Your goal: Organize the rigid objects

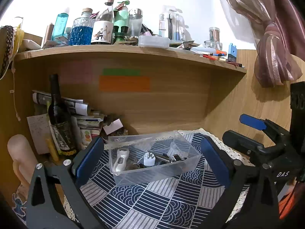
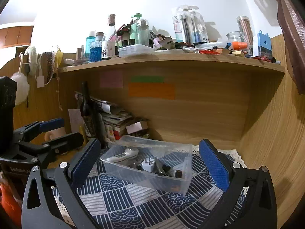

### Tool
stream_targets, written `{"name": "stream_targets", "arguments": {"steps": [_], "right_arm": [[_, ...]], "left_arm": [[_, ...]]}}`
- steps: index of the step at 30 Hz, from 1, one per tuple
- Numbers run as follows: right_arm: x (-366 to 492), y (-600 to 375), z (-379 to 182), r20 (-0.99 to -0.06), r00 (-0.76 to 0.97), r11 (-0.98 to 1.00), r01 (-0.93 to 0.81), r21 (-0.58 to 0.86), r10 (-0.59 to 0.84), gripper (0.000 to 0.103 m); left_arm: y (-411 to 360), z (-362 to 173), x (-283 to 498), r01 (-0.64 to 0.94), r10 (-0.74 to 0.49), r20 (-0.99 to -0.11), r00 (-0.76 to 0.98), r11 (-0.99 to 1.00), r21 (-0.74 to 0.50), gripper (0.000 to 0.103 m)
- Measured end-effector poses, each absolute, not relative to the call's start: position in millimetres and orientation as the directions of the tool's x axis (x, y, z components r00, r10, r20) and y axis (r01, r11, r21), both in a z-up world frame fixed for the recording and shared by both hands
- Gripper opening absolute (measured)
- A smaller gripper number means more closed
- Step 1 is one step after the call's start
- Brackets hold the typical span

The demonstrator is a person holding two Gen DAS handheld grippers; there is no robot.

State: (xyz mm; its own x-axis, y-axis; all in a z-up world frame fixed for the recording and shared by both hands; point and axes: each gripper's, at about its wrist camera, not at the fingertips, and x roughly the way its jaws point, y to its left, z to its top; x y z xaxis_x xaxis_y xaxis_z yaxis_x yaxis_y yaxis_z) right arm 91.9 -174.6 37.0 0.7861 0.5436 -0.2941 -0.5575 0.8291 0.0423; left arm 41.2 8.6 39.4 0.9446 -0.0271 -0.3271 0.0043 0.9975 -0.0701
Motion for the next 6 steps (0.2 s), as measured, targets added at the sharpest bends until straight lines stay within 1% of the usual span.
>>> {"name": "stream_targets", "arguments": {"steps": [6], "right_arm": [[94.3,-174.0,35.1,-0.303,0.788,0.834,-0.549,0.048,0.536,0.103]], "left_arm": [[11.2,38.0,43.8,0.022,-0.05,-0.341,0.939,0.996,-0.087,0.103]]}}
